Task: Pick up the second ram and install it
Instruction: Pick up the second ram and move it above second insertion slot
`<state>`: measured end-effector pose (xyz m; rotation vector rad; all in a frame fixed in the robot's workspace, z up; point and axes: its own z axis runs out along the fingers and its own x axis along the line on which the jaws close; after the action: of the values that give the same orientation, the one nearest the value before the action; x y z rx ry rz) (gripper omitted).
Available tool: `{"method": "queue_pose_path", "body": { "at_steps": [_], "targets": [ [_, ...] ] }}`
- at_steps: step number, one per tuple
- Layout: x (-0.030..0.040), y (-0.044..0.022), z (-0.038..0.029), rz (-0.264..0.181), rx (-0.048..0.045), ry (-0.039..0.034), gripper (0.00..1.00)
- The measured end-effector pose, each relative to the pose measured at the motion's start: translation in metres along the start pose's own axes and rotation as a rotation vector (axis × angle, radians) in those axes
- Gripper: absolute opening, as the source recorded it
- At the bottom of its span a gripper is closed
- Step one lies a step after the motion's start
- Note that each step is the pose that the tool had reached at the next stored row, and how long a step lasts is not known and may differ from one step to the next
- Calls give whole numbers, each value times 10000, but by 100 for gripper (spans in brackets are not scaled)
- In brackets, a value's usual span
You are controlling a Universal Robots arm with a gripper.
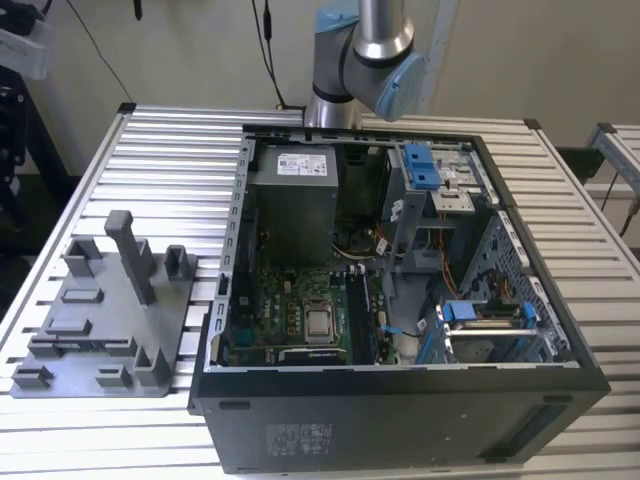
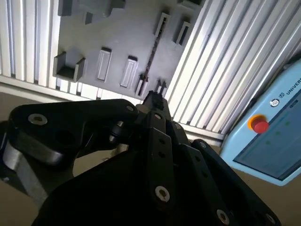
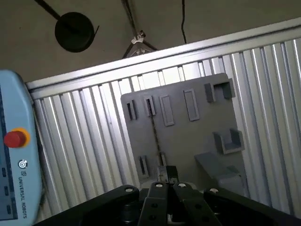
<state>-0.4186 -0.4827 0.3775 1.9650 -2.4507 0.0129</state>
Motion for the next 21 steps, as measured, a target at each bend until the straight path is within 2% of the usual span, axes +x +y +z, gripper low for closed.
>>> {"method": "queue_pose_path", "body": {
  "at_steps": [5, 10, 21],
  "targets": [
    [0, 0, 21, -704, 80, -21, 11],
    [0, 1, 37, -1214, 91, -26, 11],
    [0, 1, 45, -1344, 93, -29, 11]
  ]
}}
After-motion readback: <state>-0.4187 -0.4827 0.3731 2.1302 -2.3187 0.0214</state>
